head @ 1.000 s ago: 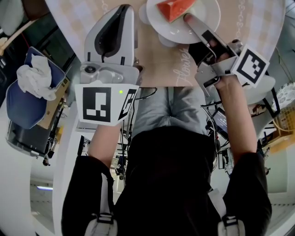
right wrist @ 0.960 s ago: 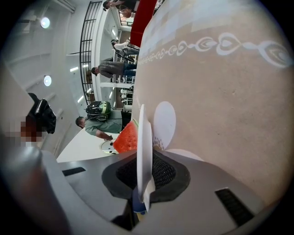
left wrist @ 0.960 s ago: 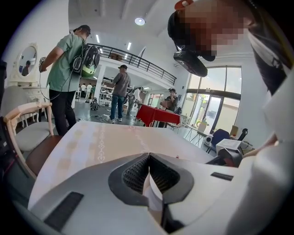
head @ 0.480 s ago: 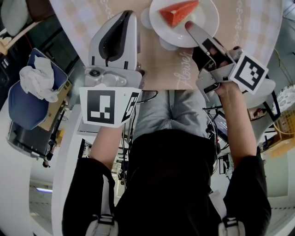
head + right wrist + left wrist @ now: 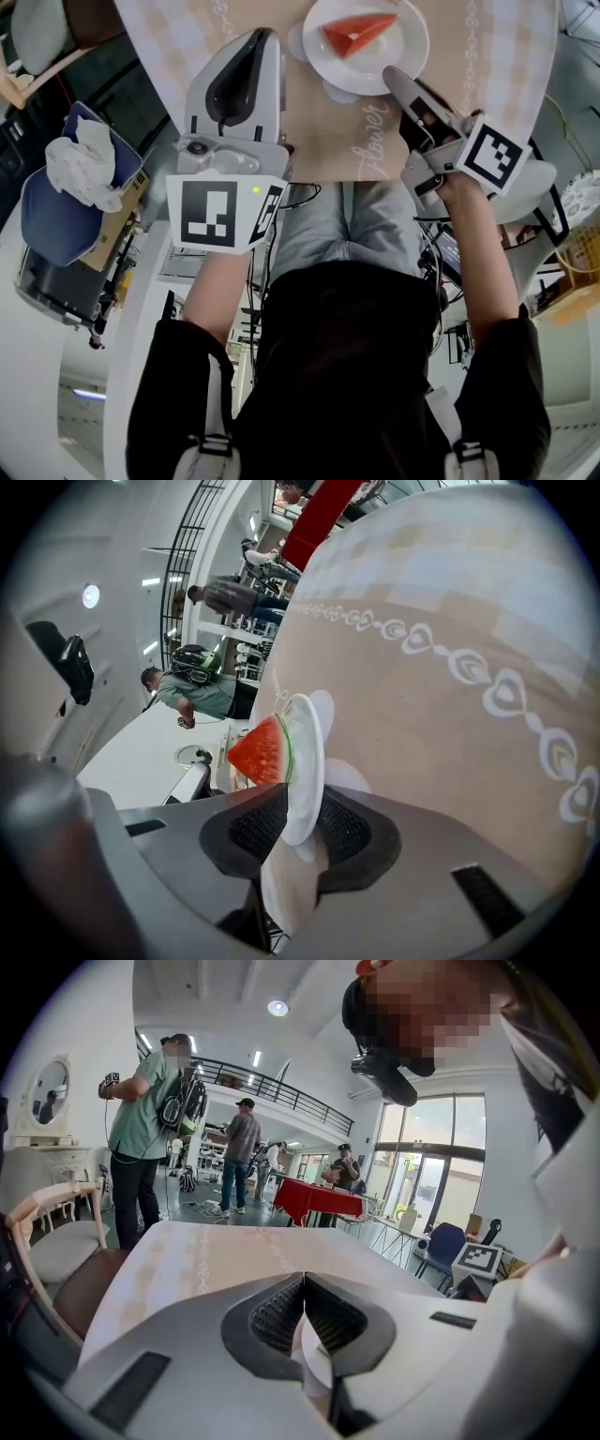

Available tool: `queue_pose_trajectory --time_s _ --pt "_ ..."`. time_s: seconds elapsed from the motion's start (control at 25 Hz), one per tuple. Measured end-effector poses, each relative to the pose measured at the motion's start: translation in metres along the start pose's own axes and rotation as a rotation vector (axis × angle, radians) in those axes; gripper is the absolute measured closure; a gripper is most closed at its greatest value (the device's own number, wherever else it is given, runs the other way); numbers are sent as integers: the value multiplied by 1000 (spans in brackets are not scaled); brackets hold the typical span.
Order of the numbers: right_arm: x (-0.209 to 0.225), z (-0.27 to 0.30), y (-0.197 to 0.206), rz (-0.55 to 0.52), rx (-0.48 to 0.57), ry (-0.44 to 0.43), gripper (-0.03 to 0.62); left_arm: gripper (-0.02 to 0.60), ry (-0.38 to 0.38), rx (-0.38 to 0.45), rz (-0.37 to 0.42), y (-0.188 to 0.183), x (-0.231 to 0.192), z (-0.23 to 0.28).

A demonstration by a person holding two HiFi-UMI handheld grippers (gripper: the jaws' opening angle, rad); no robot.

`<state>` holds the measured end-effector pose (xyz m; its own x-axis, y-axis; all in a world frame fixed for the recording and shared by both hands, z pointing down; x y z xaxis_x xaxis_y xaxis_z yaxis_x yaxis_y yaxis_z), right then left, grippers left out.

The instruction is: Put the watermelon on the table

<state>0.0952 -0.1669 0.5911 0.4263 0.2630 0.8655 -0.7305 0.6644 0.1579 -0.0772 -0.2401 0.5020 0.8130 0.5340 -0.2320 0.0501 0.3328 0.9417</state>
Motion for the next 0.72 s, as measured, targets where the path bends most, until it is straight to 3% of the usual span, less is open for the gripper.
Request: queue_pose_trajectory --time_s 0.32,0.44,0.6,0.72 --pt "5 -7 -2 14 -2 14 494 569 13 9 14 -14 6 0" --pt "12 -17 1 -13 -8 61 494 569 19 11 22 -21 8 -1" --pt "15 -35 -18 -200 0 136 500 569 33 33 34 -36 13 4" --pt "-2 -42 -33 -336 15 135 504 569 50 51 47 -53 21 5"
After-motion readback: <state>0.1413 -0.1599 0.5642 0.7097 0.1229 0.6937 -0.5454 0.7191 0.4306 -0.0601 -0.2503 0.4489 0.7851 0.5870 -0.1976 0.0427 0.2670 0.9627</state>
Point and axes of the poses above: the fingertips, and each gripper's own axes: z forward along the fingers, x to its right, y out of its underside, the point moved 4 cm from there along -z, backward along the fingers, and after that the axes turned 13 degrees about x, right-handed, at the moved point
